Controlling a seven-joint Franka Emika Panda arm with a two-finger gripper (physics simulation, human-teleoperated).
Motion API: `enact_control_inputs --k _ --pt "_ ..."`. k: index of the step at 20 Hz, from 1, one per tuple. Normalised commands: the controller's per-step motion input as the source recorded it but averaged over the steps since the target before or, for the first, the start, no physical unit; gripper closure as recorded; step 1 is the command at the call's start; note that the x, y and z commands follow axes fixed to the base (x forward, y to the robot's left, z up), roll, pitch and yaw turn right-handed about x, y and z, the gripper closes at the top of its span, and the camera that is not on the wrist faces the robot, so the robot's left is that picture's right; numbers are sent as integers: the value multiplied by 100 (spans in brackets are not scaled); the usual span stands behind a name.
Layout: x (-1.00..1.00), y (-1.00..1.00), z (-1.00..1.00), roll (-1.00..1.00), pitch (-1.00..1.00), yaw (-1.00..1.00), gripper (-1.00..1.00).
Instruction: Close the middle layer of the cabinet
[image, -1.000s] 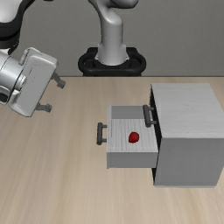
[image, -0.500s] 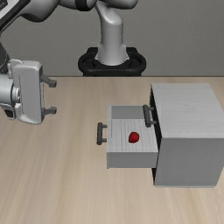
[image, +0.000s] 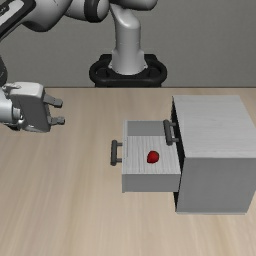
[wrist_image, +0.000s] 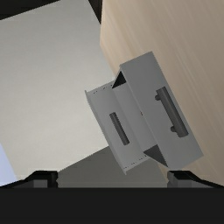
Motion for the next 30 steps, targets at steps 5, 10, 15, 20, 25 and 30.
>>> enact_control_inputs --k 5,10,15,20,25,30 --pt "0 0 0 0 45 0 -100" --pt "0 0 0 0 45 0 -100" --pt "0 0 0 0 49 0 -100" --pt "0 0 0 0 36 0 -100" --pt "0 0 -80 0 4 0 -100" --pt "0 0 -100 0 0 0 -100"
